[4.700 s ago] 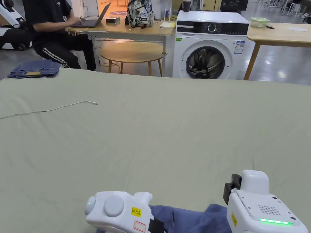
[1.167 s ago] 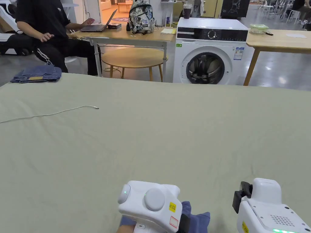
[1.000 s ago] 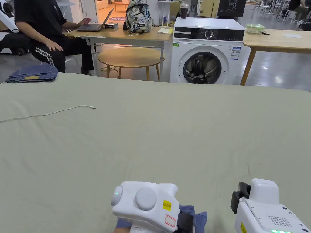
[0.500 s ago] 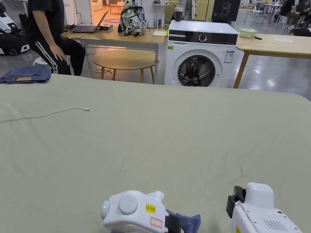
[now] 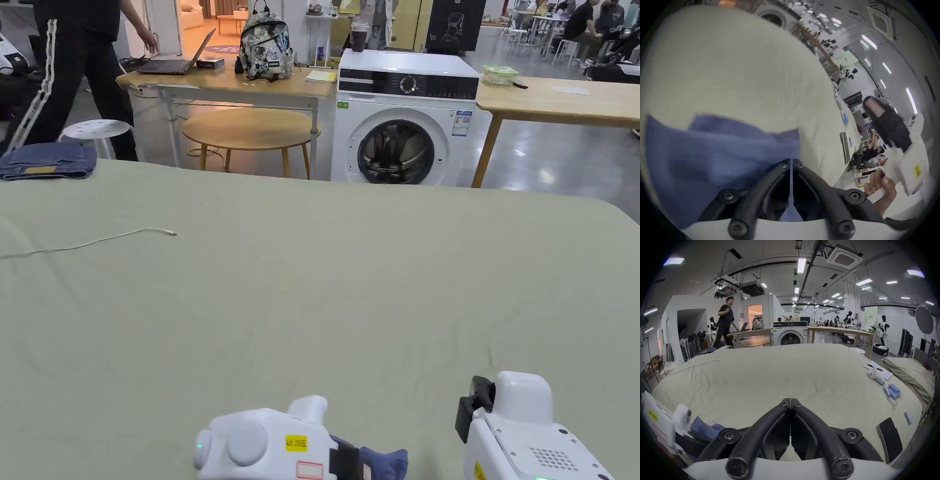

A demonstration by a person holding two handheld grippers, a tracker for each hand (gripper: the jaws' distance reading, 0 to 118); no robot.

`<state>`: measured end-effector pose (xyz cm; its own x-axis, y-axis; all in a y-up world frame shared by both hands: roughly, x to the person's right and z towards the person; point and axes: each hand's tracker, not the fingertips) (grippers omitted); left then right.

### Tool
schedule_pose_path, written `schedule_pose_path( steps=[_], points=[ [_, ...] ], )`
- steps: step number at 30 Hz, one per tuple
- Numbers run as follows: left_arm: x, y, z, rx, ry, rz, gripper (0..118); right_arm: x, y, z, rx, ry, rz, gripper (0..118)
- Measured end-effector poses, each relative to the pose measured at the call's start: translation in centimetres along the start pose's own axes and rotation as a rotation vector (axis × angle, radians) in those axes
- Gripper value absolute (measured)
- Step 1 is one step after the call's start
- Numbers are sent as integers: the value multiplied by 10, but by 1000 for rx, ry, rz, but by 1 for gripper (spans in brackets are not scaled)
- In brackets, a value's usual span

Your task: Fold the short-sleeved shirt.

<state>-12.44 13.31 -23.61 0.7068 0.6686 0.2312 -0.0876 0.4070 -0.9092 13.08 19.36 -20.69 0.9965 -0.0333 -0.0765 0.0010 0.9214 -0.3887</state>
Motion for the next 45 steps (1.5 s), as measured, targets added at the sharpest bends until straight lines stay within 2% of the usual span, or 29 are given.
schedule_pose_path(
  steps=[2,5,10,14,15,20,29,39,42,45],
  points=[
    [7,7,27,116,51,-72,0,-4,6,-1,24,3,8,0],
    [14,15,64,314,260,-246,0,-9,14,-2,54,6,18,0],
    [29,6,115,652,531,-422,0,-17,28,-4,113,8,13,0],
    [29,-3,132,852,705,-529,0,-23,36,-3,165,5,7,0],
    [29,-4,134,889,746,-520,0,-24,37,-2,178,2,6,0],
    [20,-7,145,1011,789,-428,0,-29,42,2,243,-12,6,0],
    [16,-14,157,1016,790,-410,0,-31,44,16,274,-27,40,0],
    [2,-25,165,950,753,-365,0,-65,-36,32,-124,205,133,0],
    [-5,-30,161,922,742,-347,0,-76,-64,28,-206,225,175,0],
    [-12,-35,155,882,723,-329,0,-85,-82,14,-252,214,182,0]
  ],
)
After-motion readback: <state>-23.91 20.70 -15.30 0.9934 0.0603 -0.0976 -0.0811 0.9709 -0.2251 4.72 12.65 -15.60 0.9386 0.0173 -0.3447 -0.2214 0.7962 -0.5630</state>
